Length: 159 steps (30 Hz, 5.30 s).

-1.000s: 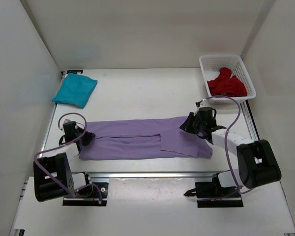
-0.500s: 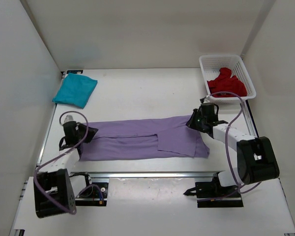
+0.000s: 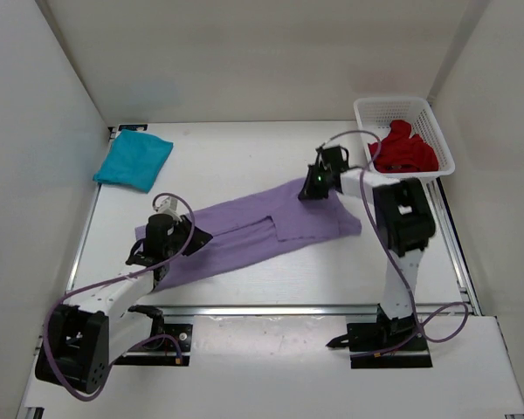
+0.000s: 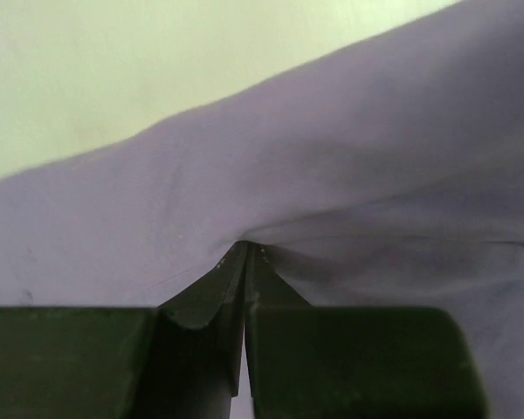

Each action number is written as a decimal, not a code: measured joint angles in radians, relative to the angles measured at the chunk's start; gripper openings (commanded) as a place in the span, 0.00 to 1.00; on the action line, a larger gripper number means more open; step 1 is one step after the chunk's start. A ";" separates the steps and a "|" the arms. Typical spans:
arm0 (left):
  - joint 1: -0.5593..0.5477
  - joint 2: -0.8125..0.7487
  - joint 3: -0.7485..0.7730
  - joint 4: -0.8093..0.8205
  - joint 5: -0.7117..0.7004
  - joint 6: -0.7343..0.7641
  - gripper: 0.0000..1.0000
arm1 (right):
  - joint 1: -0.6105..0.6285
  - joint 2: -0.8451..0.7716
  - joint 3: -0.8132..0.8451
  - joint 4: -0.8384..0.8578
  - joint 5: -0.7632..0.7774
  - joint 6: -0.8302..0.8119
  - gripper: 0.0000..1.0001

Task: Fold and stack the t-shirts
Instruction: Rotate the tshirt 90 degrees, then grab the bottom of the folded rectangular tshirt with both arms, then fold the folded rectangular tshirt in 1/3 of the way

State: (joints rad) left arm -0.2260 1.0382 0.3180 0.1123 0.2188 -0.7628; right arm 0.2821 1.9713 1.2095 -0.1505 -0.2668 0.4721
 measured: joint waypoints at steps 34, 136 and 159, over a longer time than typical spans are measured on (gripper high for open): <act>-0.173 -0.288 -0.122 -0.061 0.033 0.000 0.21 | 0.369 -0.435 0.303 -0.469 0.248 -0.177 0.34; -0.346 0.060 0.262 -0.340 0.056 0.129 0.00 | 0.022 -1.075 -0.814 -0.082 -0.208 0.275 0.00; -0.153 0.946 1.044 -0.261 0.051 0.119 0.00 | -0.190 -0.233 -0.175 0.108 -0.232 0.114 0.00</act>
State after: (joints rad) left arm -0.3790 1.9846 1.3617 -0.1482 0.2699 -0.6441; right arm 0.0925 1.7386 1.0340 -0.0425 -0.4992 0.5861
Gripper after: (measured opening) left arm 0.019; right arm 0.020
